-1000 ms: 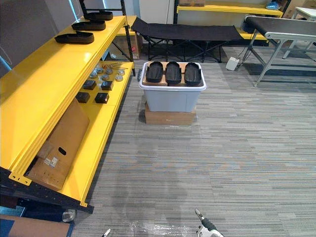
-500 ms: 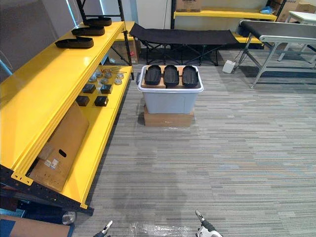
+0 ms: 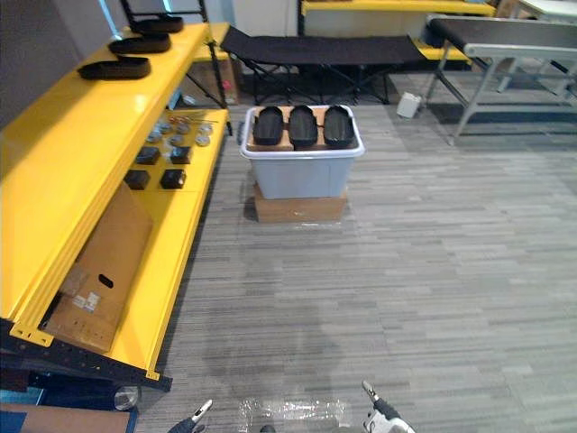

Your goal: Walk over and take plastic housings, then place them on the shelf

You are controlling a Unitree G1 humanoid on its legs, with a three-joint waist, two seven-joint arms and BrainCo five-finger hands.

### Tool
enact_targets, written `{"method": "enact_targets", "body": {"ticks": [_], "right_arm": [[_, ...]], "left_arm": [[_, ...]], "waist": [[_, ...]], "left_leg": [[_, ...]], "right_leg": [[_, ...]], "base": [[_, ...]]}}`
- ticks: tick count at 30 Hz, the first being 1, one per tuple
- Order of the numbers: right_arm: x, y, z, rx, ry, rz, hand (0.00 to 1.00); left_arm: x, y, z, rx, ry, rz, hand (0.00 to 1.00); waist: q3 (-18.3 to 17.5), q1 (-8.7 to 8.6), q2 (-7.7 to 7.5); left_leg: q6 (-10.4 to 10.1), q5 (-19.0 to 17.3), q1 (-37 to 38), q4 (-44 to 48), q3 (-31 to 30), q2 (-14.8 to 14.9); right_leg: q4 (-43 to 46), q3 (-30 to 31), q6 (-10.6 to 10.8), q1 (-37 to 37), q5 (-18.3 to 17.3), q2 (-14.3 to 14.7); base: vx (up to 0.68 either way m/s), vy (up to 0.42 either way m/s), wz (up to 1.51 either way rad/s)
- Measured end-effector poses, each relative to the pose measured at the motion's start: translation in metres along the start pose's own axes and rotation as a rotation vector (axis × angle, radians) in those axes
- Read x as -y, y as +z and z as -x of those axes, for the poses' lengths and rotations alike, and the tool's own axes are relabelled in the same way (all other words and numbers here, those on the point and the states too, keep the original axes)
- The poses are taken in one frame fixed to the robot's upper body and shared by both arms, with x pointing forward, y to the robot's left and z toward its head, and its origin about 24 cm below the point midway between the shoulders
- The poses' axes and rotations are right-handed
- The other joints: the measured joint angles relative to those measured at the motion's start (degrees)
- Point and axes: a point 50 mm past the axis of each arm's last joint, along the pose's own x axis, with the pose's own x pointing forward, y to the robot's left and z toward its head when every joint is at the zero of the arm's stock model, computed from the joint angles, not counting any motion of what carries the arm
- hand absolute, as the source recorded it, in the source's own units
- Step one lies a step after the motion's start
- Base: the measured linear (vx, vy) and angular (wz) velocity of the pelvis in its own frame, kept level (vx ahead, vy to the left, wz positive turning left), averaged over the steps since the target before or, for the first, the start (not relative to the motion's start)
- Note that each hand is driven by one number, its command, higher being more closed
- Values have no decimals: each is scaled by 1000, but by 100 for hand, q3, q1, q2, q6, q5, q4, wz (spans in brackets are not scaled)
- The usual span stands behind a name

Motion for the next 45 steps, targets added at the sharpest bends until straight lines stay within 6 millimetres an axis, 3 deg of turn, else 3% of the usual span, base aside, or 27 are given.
{"method": "enact_targets", "body": {"ticks": [1, 3, 8, 9, 11, 13, 15, 18, 20, 21, 22, 23, 24, 25, 27, 29, 32, 33, 34, 36, 37, 39, 40, 41, 43, 44, 45], "right_arm": [[-1, -1, 0, 12, 4, -7, 0], [8, -3, 2, 20, -21, -20, 0], [24, -13, 6, -2, -47, 1, 0], [29, -13, 7, -1, -60, -9, 0], [38, -12, 9, -1, -77, 0, 0], [39, -11, 10, -2, -74, 22, 0], [43, -6, 10, 6, -84, 45, 0], [36, 7, 7, 33, -72, 54, 0], [27, 20, 4, 73, -53, 66, 0], [25, 25, 4, 90, -49, 70, 0], [25, 28, 4, 103, -50, 73, 0], [24, 27, 4, 102, -49, 74, 0], [15, 20, 2, 86, -34, 81, 0], [11, 17, 2, 76, -22, 98, 0], [5, 23, 0, 88, -6, 91, 0], [0, 31, 0, 107, 7, 98, 0], [-3, 33, 0, 117, 18, 98, 0], [-1, 27, 0, 98, 13, 93, 0], [1, 23, 0, 95, 11, 94, 0], [1, 25, 1, 111, 10, 110, 0], [1, 25, 1, 111, 8, 129, 0], [1, 25, 1, 107, 4, 141, 0], [2, 24, 1, 105, 1, 139, 0], [2, 23, 1, 103, -2, 136, 0], [2, 24, 1, 109, -17, 131, 0], [3, 18, 2, 94, -21, 125, 0], [7, 11, 3, 80, -29, 119, 0]], "left_arm": [[-3, 1, 0, 1, 9, 3, 0], [-2, -1, 0, -8, 13, 14, 0], [-9, -10, 2, -25, 34, 103, 0], [-8, -15, 2, -41, 38, 130, 0], [-1, -27, 2, -67, 23, 213, 0], [0, -31, 2, -73, 22, 325, 0], [5, -32, 2, -78, 12, 367, 0], [7, -32, 1, -88, 1, 402, 0], [7, -31, 1, -81, -1, 400, 0], [7, -32, 2, -84, 1, 398, 0], [5, -38, 3, -89, 4, 401, 0], [4, -43, 4, -97, 10, 407, 0], [-6, -42, 5, -74, 33, 403, 0], [-7, -35, 5, -50, 29, 358, 0], [-6, -30, 4, -32, 14, 341, 0], [-7, -32, 5, -35, 22, 319, 0], [-10, -32, 5, -11, 37, 267, 0], [-9, -30, 5, -5, 43, 240, 0], [-8, -26, 4, 16, 45, 210, 0], [-8, -21, 4, 36, 45, 191, 0], [-2, -10, 2, 65, 26, 174, 0], [12, 21, 1, 152, -28, 171, 0], [17, 31, 2, 187, -48, 170, 0], [23, 47, 3, 238, -78, 173, 0], [31, 56, 5, 271, -109, 191, 0], [27, 52, 6, 269, -109, 211, 0], [23, 45, 5, 251, -99, 222, 0]], "waist": [[9, -8, -60], [24, -32, -12], [-52, -16, -109], [-51, -32, -33], [-231, -8, 187], [-214, -7, 183], [-205, 33, 313], [-185, 161, 318], [-153, 197, 268], [-141, 237, 297], [-119, 355, 331], [-109, 431, 313], [-93, 510, 200], [-22, 493, 20], [109, 619, 11], [107, 623, 25], [106, 602, 26], [125, 544, 39], [125, 479, 62], [107, 377, 73], [86, 320, 86], [101, 274, 136], [101, 281, 135], [93, 277, 122], [93, 285, 121], [37, 295, 27], [-74, 282, -82]], "left_leg": [[-18, -39, -10, -1, 16, 54], [-33, -100, 16, -24, 17, 186], [-438, -405, 404, 44, -88, 336], [-566, -636, 352, 362, -187, 485], [-666, -844, 130, 1010, -200, 822], [-733, -884, -571, 2799, -176, 1160], [-829, -979, -1105, 4070, -136, 1418], [-768, -1129, -1581, 3950, 23, 1168], [-708, -894, -1948, 2670, -31, 641], [-659, -487, -2054, 1926, -163, 479], [-615, 248, -2136, 1399, -393, 408], [-524, 629, -2130, 1422, -435, 392], [-95, 557, -2104, 1542, -451, 195], [-20, 376, -2150, 1760, -500, 145], [91, 203, -2129, 2016, -485, 162], [133, 41, -1897, 1905, -466, 148], [238, -131, -1088, 1194, -405, -90], [226, -165, -751, 996, -403, -166], [211, -237, -466, 869, -399, -209], [174, -301, -218, 804, -377, -182], [114, -344, -150, 803, -412, -99], [1, -412, -131, 787, -540, 94], [-51, -443, -123, 788, -560, 146], [-180, -527, -104, 827, -618, 222], [-506, -747, 159, 907, -624, 337], [-738, -939, 394, 988, -621, 379], [-854, -1177, 631, 1077, -625, 435]], "right_leg": [[-103, -8, 7, -140, 5, -23], [-179, -113, 72, -362, 67, -58], [-163, -132, -7, -440, 187, -196], [-7, -210, -116, -400, 229, -154], [-23, -366, -164, -324, -102, 88], [-370, -513, -241, 145, -130, 205], [-747, -608, -279, 685, -132, 364], [-887, -585, -296, 1084, -145, 222], [-871, -588, -272, 1221, -146, -53], [-872, -590, -245, 1291, -151, -98], [-909, -565, -84, 1459, -253, -104], [-940, -529, 39, 1558, -341, -115], [-1018, -456, 108, 1742, -457, -215], [-1018, -363, 70, 1784, -326, -243], [-1023, -199, 111, 1868, 61, -243], [-857, 56, 265, 1876, 426, -273], [1952, 530, 547, 799, 392, -875], [3259, 444, 511, 193, 295, -1158], [3859, 119, 263, -176, -44, -1367], [3609, -267, 233, -470, -580, -1377], [2788, -475, 226, -665, -716, -1179], [826, -472, 296, -906, -428, -733], [227, -458, 319, -955, -143, -629], [-520, -436, 297, -1060, 405, -585], [-799, -449, 131, -1106, 937, -603], [-723, -493, -112, -1021, 1279, -639], [-483, -502, -74, -932, 1422, -684]], "base": [[-42, -1, -19], [5, 4, -2], [173, -123, 18], [294, -224, 34], [350, -207, 23], [383, -240, 23], [350, -218, 24], [348, -40, -2], [306, 131, -1], [282, 179, -10], [254, 174, -18], [332, 213, -9], [341, 183, 22], [320, 164, 33], [283, 179, 17], [279, 206, -6], [237, 156, -17], [325, 160, 0], [280, 122, 7], [300, 54, 10], [328, -11, 22], [376, -76, 34], [474, -142, 27], [319, -127, 17], [478, -230, 14], [608, -349, 12], [532, -287, -8]]}}
